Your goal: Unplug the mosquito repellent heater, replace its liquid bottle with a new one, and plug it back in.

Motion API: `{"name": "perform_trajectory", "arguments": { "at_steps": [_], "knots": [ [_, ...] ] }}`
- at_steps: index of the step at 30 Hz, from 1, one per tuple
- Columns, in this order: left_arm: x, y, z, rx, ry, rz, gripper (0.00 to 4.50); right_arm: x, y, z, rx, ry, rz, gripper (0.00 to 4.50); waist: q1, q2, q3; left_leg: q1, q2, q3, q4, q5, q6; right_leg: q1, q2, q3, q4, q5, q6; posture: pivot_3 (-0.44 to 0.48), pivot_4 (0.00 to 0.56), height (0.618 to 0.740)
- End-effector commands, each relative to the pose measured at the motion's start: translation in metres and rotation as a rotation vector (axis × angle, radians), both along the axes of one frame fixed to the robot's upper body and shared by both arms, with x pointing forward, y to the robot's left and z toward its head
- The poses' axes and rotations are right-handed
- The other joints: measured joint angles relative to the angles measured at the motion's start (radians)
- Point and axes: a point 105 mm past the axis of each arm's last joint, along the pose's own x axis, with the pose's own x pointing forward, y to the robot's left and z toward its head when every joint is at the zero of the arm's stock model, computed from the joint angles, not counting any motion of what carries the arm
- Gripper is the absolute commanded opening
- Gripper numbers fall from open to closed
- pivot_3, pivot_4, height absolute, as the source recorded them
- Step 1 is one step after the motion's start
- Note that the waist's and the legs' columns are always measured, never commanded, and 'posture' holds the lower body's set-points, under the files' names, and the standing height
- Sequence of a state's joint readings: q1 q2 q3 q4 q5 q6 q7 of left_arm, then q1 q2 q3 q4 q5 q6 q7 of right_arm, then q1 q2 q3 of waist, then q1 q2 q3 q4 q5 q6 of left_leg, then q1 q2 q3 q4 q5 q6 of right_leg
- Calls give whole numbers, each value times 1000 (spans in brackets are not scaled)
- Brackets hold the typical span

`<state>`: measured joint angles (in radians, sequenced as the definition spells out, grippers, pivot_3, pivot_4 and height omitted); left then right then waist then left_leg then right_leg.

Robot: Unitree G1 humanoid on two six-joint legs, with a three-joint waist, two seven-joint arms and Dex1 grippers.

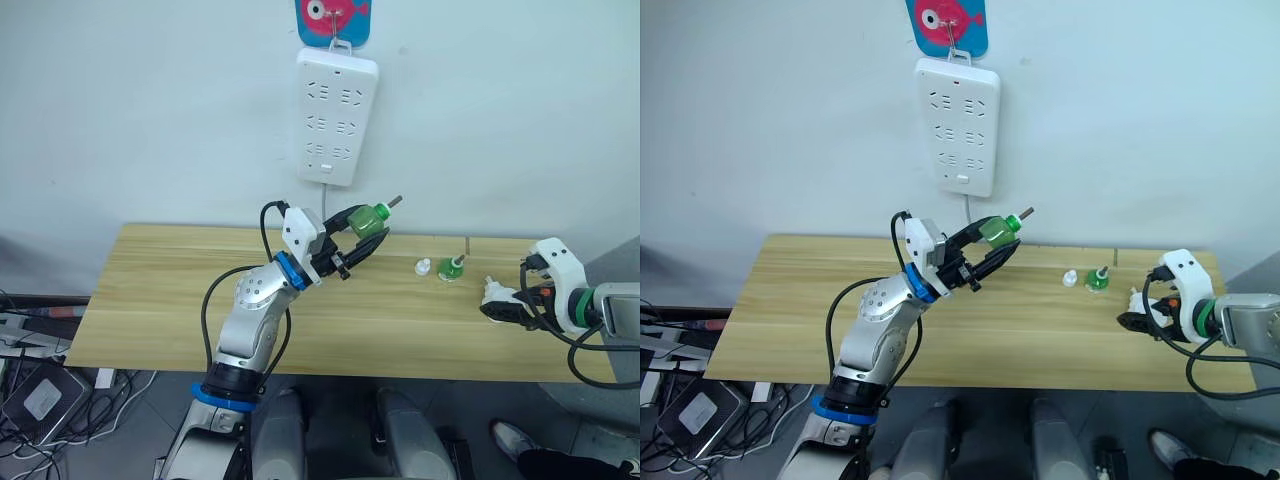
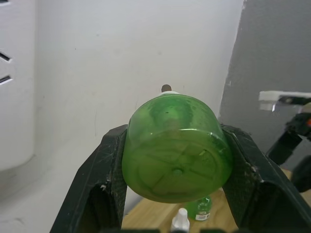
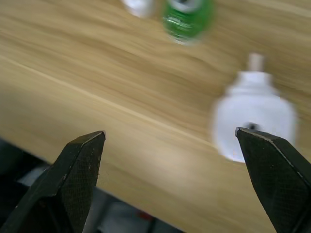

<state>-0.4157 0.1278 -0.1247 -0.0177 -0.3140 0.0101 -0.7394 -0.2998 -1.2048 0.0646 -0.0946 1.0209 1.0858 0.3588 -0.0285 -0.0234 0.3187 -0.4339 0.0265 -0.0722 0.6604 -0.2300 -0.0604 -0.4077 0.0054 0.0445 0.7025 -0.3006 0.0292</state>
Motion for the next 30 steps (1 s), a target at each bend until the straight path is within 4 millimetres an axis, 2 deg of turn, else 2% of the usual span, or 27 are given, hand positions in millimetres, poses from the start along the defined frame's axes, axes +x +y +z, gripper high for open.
{"name": "perform_trajectory", "arguments": {
  "at_steps": [1, 12, 21, 30],
  "knots": [
    [-11, 0, 8, -25, -28, -4, 2265, 6, -14, -1, -43, 9, -23, 4477, 0, -1, 5, 0, 0, 0, 0, 0, 0, 1, 0, 0, -1, 0, 0, 55, 381, 740],
    [-23, 3, 3, -4, 20, -2, 2265, 21, -30, -17, -92, 57, -12, 4477, 8, 0, 61, 0, 0, 0, 0, -1, 1, 1, -1, 0, -2, 0, 1, 85, 446, 740],
    [-25, 5, 2, 6, 31, -1, 2265, 26, -38, -13, -142, 59, 11, 4477, 21, 3, 81, 0, 0, -1, -1, -1, 1, 1, -1, 0, -3, 1, 1, 85, 452, 740],
    [-23, 3, 2, 2, 31, -4, 2265, 23, -33, -3, -143, 53, 34, 4477, 28, 6, 89, -1, -1, -1, -1, -1, 0, 1, -6, 0, -5, 1, 1, 76, 447, 740]
  ]
}}
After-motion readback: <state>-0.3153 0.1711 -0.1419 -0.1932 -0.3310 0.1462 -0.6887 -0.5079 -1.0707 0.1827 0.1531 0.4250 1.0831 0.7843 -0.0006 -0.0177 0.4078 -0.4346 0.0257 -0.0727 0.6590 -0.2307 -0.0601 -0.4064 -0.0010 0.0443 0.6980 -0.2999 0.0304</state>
